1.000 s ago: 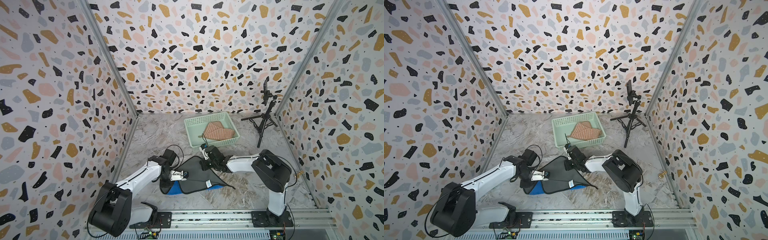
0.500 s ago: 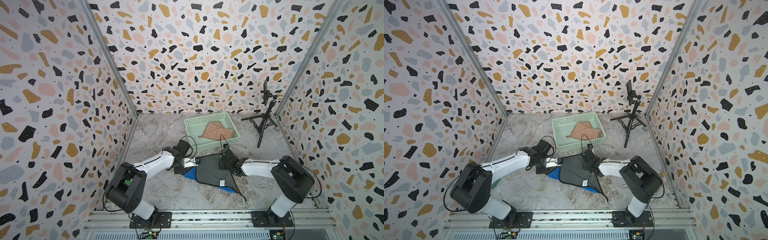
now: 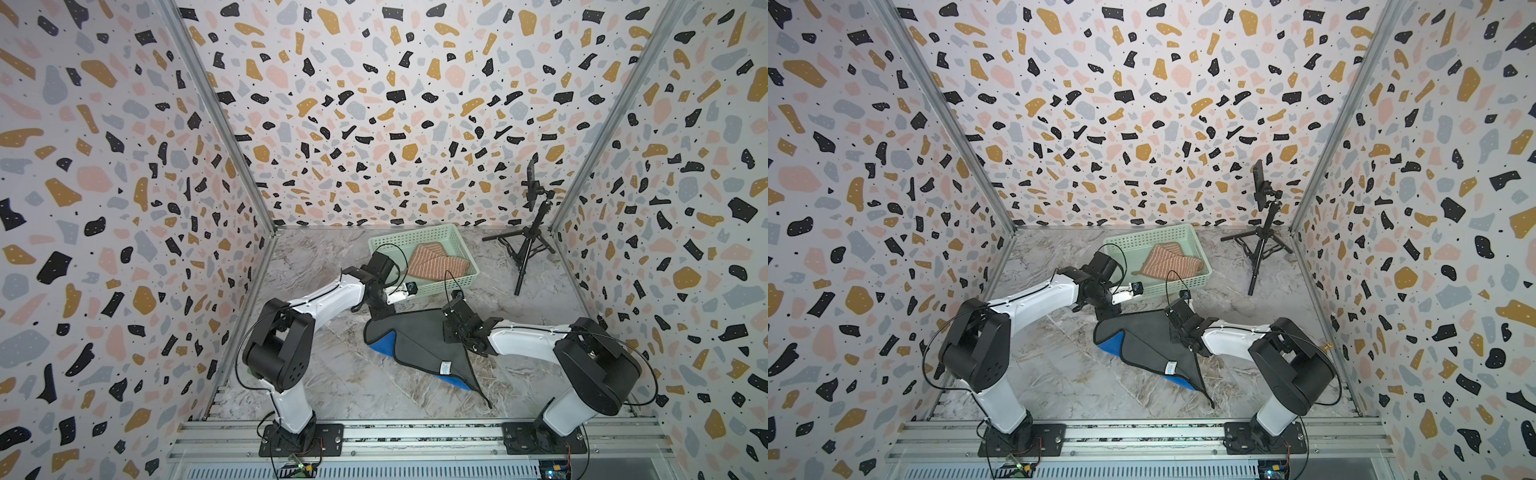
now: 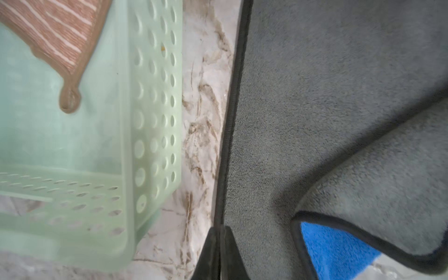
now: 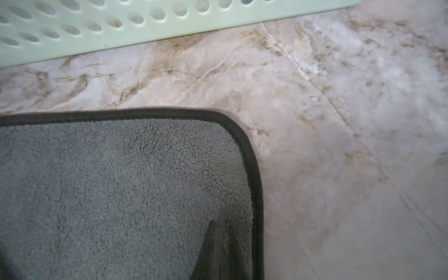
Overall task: Fold the square dishcloth
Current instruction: Adjust the cleaning item at the center of the board, then adjust the bin at the center of the board, then adjust the cleaning item at the center of the board.
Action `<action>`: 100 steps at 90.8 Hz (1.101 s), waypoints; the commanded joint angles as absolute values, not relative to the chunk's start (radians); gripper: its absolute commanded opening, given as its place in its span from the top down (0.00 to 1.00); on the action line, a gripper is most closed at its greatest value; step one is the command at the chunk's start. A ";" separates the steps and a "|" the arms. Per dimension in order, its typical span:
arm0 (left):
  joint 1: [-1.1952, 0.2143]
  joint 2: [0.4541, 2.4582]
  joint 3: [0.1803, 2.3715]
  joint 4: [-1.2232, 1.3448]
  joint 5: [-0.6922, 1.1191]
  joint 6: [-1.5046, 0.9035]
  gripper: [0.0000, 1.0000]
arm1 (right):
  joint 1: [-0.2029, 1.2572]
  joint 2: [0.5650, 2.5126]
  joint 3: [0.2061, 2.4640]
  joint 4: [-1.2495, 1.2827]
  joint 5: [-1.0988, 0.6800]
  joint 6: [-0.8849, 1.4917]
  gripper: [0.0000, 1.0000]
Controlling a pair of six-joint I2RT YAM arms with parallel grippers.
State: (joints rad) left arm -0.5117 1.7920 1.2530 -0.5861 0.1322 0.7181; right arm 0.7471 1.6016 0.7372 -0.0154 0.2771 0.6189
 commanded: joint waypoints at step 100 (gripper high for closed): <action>-0.494 1.821 1.088 -0.442 -0.057 0.797 0.86 | 0.696 1.682 0.793 0.068 0.091 0.629 0.96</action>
State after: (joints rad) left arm -0.4992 1.7809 1.0645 -0.5678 0.0509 0.8211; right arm 0.7193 1.6676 0.7761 0.0608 0.0917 0.6056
